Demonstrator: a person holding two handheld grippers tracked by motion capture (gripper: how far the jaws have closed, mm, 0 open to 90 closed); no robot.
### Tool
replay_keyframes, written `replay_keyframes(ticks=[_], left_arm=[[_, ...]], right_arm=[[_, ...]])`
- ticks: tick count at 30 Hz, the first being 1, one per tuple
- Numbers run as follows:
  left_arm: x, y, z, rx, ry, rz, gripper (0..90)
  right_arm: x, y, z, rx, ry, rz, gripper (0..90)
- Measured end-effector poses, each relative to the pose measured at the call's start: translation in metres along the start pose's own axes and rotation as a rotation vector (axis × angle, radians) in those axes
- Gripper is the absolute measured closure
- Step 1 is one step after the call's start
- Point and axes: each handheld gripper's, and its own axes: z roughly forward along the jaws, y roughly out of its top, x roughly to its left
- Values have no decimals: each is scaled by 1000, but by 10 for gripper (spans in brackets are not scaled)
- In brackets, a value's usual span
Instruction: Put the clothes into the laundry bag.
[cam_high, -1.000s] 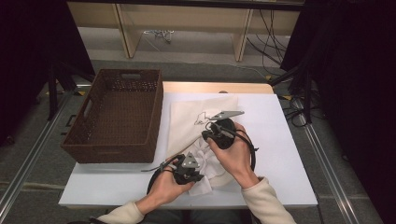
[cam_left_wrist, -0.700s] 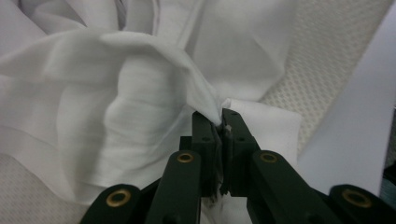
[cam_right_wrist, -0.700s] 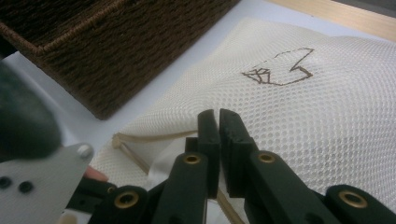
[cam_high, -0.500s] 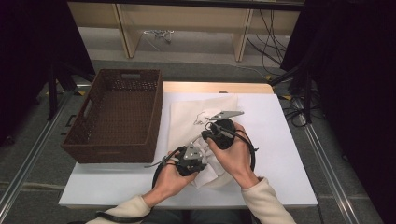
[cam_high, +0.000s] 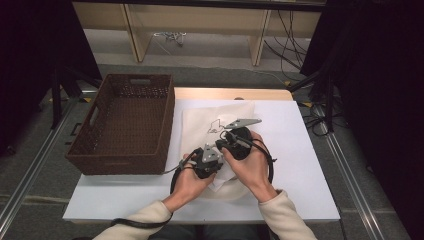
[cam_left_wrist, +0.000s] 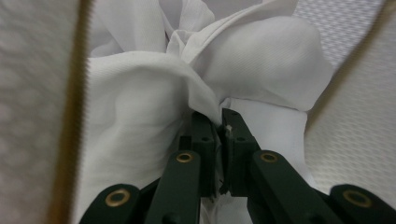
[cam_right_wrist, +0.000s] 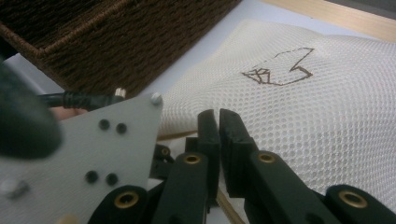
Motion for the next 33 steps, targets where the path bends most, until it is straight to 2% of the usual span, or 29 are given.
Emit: replay_keyframes(ticks=[1,2,3,4,5,6,7,8,9,11,12,13,14,15,16,17,18,23,25,26,28,29,30,33], left_arm=[[1,0,1,6,4,11,843],[2,0,2,-2,30,20,841],[0,-1,4,-11,38,3,838],[1,-2,5,11,21,26,834],[0,-3,7,-12,28,12,826],[2,-3,5,6,66,62,815],[2,-4,4,28,40,70,800],[-1,-6,5,-5,47,42,775],[-1,-6,4,8,30,52,741],[-3,-8,3,-23,37,27,675],[-3,-8,0,7,13,37,638],[-4,-9,-2,0,11,35,594],[-5,-9,-6,5,0,35,557],[-7,-10,-7,-31,7,19,523],[-7,-10,-11,-31,13,39,489],[-6,-10,-17,-7,16,79,463],[-6,-10,-21,-1,15,88,444],[-10,-11,-38,-22,-9,84,406],[-11,-12,-43,-29,-20,90,401],[-13,-13,-47,-32,-34,83,401],[-16,-16,-52,-34,-47,95,401],[-17,-17,-56,-24,-54,109,403],[-20,-20,-58,-29,-72,105,406],[-25,-25,-59,18,-91,141,404]], right_arm=[[-2,0,1,-9,0,-29,886],[-2,0,1,-8,1,-22,887],[-2,0,1,-7,-2,-19,887],[-2,0,1,-8,-5,-21,886],[-2,0,1,-13,-2,-25,886],[-3,0,0,-10,0,-26,886],[-1,0,0,1,1,8,886],[-1,0,0,-7,-3,9,886],[-1,0,0,-6,-3,1,886],[-1,0,0,-5,-2,9,886],[-1,0,0,-2,-1,2,886],[-2,0,0,-5,0,-23,886],[-2,0,0,-9,-3,-22,886],[-2,0,0,-8,-2,-21,886],[-2,0,0,-9,-3,-21,886],[-2,0,0,-8,-3,-21,886],[-2,0,0,-8,-1,-19,886],[-2,0,0,-7,1,-26,885],[-1,0,0,-3,8,7,885],[-1,0,-1,-1,0,3,885],[-1,1,-1,4,-1,2,885],[-1,0,-1,0,-2,3,885],[-1,1,-2,3,-3,1,886],[-1,1,-2,3,-3,0,885]])
